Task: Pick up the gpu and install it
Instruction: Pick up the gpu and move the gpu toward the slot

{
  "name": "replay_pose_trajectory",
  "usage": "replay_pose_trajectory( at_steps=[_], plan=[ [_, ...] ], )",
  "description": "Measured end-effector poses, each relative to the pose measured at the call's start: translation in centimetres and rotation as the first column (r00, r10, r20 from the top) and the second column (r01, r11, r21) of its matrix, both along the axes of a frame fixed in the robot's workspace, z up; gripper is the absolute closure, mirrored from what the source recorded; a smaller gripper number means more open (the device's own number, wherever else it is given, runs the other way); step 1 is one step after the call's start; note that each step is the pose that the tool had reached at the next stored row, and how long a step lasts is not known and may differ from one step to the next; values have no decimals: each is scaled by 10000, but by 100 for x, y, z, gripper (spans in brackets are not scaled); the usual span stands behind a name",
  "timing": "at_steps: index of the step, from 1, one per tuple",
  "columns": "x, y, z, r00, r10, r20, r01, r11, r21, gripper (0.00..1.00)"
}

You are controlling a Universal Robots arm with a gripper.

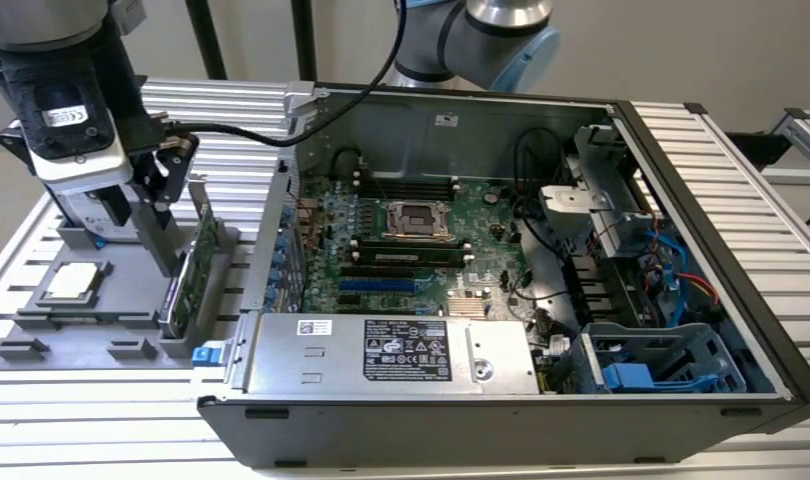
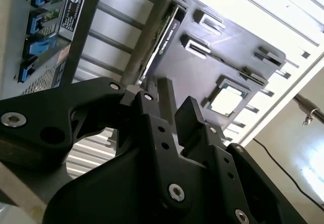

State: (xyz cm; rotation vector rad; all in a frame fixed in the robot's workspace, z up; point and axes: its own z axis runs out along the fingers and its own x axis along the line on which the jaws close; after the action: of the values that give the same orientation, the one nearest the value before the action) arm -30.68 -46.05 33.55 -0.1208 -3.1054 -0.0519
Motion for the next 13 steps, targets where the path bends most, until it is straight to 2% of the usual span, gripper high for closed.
replay_pose_trajectory(
  at_steps=[3, 5, 10, 13],
  plan=[
    [1, 0, -21, 10000, 0, 5, 0, 10000, 0, 0],
    [1, 0, -30, 10000, 7, 46, -7, 10000, -2, 0],
    [1, 1, -68, 9994, 44, 332, -44, 10000, 4, 0],
    [1, 1, -111, 9992, 50, 404, -50, 10000, 5, 0]
  ],
)
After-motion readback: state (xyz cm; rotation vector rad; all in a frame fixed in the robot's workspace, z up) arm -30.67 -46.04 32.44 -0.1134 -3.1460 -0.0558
